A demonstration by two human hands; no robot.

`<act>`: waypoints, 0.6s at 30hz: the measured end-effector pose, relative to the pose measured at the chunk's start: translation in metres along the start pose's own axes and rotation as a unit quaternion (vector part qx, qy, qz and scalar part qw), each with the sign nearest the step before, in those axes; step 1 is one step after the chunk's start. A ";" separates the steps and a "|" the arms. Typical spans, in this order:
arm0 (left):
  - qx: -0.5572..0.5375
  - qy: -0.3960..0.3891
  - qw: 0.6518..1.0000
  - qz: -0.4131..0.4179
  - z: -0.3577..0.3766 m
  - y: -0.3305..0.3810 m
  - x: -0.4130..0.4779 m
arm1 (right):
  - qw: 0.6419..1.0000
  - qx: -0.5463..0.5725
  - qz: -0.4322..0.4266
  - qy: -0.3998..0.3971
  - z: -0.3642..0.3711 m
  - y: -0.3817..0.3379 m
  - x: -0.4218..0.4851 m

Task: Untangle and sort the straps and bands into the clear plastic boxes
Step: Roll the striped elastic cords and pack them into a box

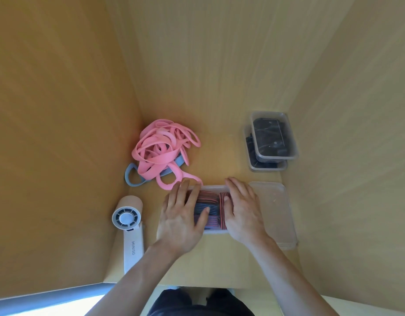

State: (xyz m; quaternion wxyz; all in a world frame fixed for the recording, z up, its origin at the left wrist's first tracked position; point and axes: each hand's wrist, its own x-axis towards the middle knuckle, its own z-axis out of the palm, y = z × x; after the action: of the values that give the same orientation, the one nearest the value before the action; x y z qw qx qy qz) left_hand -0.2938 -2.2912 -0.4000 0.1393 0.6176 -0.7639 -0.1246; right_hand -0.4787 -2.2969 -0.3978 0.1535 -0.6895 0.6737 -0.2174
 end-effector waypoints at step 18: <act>0.022 -0.054 0.997 0.051 -0.004 -0.004 0.012 | 0.996 0.076 -0.022 -0.030 0.003 0.004 -0.002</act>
State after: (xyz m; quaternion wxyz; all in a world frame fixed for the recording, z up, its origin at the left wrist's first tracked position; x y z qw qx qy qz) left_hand -0.2909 -2.3038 -0.3974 0.0907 0.5733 -0.8032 -0.1337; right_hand -0.4800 -2.2950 -0.4028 0.2213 -0.6966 0.6349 -0.2504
